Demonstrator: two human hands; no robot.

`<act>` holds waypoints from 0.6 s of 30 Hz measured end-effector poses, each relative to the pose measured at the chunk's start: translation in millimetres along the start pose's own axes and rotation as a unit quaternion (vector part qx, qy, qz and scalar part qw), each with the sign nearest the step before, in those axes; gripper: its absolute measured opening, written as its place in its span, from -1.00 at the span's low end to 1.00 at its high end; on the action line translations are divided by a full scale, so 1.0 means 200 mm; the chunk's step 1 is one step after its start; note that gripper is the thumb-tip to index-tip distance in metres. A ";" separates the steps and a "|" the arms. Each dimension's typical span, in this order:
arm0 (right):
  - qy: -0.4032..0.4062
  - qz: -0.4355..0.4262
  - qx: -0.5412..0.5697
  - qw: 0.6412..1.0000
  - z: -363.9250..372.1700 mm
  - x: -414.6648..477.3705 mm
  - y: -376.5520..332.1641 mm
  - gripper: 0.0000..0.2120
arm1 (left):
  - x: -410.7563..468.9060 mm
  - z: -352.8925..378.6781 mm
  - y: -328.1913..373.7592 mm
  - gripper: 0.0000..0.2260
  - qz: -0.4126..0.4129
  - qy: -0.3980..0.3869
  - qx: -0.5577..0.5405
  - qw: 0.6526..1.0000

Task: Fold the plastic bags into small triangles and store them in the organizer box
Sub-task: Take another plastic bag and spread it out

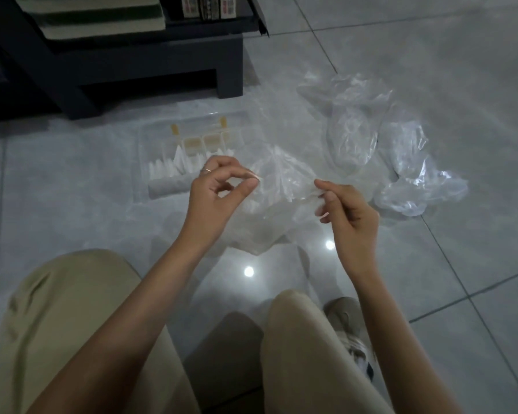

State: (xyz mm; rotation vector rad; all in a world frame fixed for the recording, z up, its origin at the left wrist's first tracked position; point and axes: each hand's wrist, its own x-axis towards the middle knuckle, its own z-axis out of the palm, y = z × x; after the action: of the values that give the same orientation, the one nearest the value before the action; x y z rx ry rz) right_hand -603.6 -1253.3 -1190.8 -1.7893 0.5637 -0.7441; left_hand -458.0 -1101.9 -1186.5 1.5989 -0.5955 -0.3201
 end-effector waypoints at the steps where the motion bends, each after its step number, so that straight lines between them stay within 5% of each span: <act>1: -0.016 0.020 -0.006 1.000 -0.01 0.01 0.01 -0.75 | 0.00 -0.01 0.00 -0.93 0.014 0.020 0.005 1.000; 6: -0.127 0.172 0.071 0.974 -0.08 0.03 0.05 -0.77 | 0.01 -0.04 0.04 -0.83 0.065 0.037 -0.001 0.997; 18: 0.030 0.087 -0.027 0.995 -0.01 0.07 0.01 -0.80 | 0.00 -0.05 0.01 -0.85 0.063 0.027 0.117 0.991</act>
State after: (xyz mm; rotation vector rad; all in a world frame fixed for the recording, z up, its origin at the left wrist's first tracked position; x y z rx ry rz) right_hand -595.2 -1265.9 -1189.3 -1.7451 0.7770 -0.6697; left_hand -453.8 -1093.9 -1184.0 1.7785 -0.7094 -0.1144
